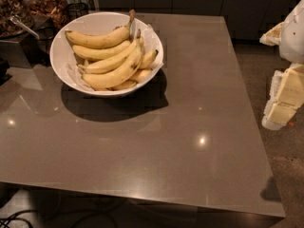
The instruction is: Pick banana from white bowl
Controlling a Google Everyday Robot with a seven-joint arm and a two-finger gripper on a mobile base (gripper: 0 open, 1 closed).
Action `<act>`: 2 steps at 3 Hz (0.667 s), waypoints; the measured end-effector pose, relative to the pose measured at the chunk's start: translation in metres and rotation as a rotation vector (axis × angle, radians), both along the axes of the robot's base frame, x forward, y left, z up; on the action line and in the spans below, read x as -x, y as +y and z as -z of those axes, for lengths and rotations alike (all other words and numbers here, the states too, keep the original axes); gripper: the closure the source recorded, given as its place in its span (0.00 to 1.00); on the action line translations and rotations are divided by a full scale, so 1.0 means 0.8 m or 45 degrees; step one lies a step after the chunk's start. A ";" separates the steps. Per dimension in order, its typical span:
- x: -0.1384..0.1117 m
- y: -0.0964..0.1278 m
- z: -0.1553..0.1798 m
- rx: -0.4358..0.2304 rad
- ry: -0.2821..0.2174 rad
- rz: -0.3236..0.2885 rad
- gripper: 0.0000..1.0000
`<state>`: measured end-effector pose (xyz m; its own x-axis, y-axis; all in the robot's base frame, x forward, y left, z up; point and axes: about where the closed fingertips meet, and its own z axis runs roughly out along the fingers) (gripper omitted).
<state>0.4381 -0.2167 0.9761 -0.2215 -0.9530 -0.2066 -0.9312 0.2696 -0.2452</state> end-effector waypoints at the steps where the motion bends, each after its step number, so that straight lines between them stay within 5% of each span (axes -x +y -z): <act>1: 0.000 0.000 0.000 0.000 0.000 0.000 0.00; 2: -0.001 0.004 -0.003 0.017 -0.009 -0.003 0.00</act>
Offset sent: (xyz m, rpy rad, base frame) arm 0.0016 0.0064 0.0000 -0.0310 0.0098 0.0059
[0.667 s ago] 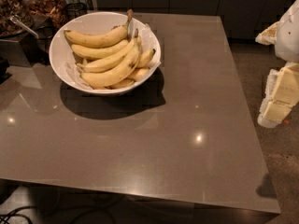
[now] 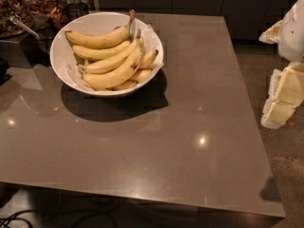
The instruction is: Pick banana from white bowl
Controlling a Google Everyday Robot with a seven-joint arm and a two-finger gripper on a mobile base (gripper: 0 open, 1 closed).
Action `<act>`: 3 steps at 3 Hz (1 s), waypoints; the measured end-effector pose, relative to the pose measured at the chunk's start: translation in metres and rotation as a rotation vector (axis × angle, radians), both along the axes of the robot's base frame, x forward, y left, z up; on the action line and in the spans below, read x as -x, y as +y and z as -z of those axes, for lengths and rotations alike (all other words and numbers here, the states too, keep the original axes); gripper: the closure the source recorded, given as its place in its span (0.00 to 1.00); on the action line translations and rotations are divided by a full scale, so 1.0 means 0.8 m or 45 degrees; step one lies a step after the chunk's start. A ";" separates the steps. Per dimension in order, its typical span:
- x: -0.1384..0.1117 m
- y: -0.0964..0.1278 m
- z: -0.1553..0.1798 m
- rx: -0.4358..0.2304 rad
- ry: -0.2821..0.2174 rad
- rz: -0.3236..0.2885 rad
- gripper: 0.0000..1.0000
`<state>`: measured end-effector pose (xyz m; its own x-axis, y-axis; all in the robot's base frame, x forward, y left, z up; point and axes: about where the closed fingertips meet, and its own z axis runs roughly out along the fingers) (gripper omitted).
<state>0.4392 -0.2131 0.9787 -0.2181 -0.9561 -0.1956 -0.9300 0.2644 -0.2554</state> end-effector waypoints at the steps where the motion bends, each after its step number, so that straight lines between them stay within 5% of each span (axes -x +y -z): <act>1: -0.006 0.016 -0.003 0.053 0.012 -0.033 0.00; 3: -0.031 0.067 0.014 0.216 0.045 -0.173 0.00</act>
Offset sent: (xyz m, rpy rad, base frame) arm 0.0220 0.0426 -0.0128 -0.1757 0.0921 0.1088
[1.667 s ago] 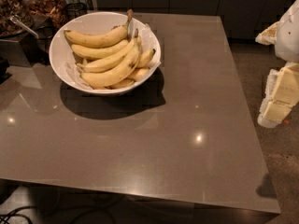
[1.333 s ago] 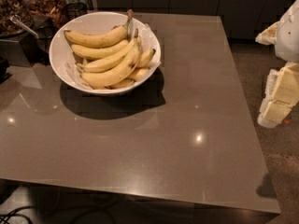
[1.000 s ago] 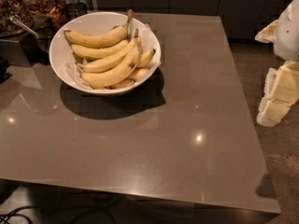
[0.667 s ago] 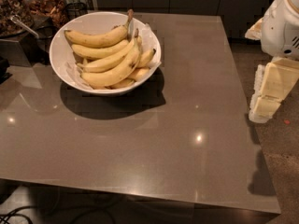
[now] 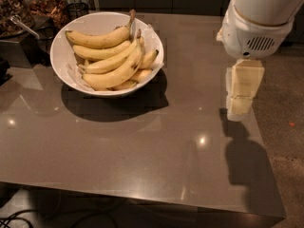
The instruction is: Pick banana from white bowl
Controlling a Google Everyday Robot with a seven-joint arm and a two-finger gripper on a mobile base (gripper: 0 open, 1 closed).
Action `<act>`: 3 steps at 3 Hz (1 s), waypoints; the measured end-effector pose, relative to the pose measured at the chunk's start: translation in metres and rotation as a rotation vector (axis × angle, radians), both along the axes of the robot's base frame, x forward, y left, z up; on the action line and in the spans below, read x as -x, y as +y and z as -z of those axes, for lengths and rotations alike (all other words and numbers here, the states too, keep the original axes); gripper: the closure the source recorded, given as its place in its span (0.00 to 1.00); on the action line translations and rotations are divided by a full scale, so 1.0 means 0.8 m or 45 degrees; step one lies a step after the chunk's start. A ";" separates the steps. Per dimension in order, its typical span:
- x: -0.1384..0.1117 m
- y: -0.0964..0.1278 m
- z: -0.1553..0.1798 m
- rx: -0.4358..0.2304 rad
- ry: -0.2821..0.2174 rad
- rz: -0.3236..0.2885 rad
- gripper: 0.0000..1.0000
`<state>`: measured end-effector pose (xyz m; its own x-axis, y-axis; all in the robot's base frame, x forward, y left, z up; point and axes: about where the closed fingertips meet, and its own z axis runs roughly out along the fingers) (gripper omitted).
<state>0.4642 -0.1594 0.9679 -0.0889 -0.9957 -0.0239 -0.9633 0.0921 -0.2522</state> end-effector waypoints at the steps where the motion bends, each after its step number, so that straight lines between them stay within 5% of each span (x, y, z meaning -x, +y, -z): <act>1: -0.005 0.004 -0.002 -0.001 -0.022 -0.008 0.00; 2: -0.015 0.025 -0.008 -0.015 -0.044 -0.061 0.00; 3: -0.035 0.078 -0.019 -0.003 -0.065 -0.168 0.00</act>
Offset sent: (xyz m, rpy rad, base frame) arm 0.0159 0.0370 0.0069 0.0135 -0.0224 0.0954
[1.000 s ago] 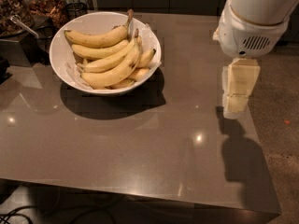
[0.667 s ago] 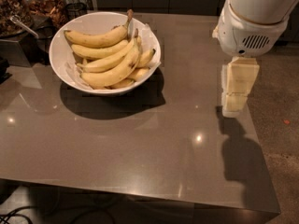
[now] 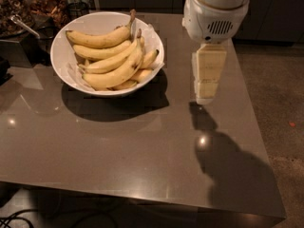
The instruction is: Pick banana from white bowl
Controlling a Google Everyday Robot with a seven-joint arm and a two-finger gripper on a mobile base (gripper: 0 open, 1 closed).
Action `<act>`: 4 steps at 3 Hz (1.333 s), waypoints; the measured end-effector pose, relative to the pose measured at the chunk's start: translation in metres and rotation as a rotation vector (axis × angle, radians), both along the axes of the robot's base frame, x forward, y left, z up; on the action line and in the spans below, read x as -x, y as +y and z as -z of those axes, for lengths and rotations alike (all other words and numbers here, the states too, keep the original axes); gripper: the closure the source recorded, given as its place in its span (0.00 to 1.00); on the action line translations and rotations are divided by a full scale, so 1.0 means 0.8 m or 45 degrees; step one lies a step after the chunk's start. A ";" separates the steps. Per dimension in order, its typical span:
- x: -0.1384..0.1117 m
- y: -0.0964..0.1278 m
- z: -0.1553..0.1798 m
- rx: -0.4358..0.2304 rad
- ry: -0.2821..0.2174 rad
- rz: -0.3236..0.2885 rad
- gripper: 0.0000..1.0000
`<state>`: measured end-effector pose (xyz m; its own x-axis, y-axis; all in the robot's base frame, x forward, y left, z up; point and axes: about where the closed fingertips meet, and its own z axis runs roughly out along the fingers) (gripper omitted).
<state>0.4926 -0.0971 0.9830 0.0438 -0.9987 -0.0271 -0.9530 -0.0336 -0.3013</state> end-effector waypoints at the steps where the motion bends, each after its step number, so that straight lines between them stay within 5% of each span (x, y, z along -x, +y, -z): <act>1: -0.020 0.047 -0.006 0.039 -0.011 -0.090 0.08; 3: -0.048 0.114 0.001 0.139 -0.029 -0.210 0.39; 4: -0.062 0.136 0.007 0.176 -0.033 -0.252 0.40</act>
Offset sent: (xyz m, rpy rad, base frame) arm 0.0305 0.0986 -0.0092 -0.1770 0.0343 0.1890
